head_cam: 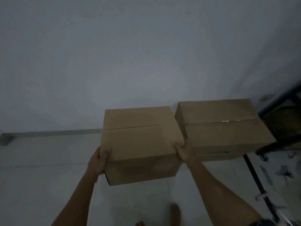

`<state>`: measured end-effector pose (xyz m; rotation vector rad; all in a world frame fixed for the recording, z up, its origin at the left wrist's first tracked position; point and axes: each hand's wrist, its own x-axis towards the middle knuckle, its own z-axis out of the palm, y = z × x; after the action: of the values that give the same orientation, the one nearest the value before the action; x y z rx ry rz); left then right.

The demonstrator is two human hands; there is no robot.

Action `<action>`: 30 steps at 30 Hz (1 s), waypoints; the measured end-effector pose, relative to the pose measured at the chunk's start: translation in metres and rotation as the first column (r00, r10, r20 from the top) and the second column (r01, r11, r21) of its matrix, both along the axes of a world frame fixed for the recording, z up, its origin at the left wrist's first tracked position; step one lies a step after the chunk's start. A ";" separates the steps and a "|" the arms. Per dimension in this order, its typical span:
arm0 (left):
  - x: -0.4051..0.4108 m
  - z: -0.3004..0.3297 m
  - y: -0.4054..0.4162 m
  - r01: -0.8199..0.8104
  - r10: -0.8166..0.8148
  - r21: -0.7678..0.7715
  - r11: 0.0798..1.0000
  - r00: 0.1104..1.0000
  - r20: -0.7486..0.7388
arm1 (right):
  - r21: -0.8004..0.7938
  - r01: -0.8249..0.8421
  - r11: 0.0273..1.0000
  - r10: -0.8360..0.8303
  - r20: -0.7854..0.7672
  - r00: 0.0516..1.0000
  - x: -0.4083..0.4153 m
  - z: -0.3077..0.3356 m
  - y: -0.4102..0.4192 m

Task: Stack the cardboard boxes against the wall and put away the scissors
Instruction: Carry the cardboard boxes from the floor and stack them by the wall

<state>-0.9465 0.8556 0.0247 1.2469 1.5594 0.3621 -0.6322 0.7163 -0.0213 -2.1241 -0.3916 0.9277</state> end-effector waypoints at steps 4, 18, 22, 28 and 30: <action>0.015 -0.087 0.045 0.007 -0.005 -0.095 0.995 1.000 0.028 | -0.046 0.040 0.998 -0.040 -0.002 0.999 0.004 -0.067 0.029; 0.099 -0.353 0.130 0.100 -0.084 -0.103 0.990 0.986 0.142 | 0.005 0.323 0.946 -0.320 -0.133 0.938 0.071 -0.314 0.097; 0.107 -0.385 0.116 0.117 -0.100 -0.120 0.986 0.985 0.141 | -0.036 0.453 0.891 -0.452 -0.179 0.874 0.076 -0.351 0.100; 0.120 -0.405 0.119 0.172 -0.162 -0.095 0.980 0.981 0.110 | -0.130 0.633 0.763 -0.646 -0.167 0.745 0.073 -0.375 0.109; 0.121 -0.407 0.121 0.172 -0.162 -0.115 0.978 0.983 0.088 | -0.175 0.614 0.770 -0.635 -0.113 0.764 0.075 -0.374 0.111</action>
<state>-0.8255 0.9768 -0.3819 1.2429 1.3783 0.2016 -0.5572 0.8273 -0.3948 -2.0517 0.4695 0.7247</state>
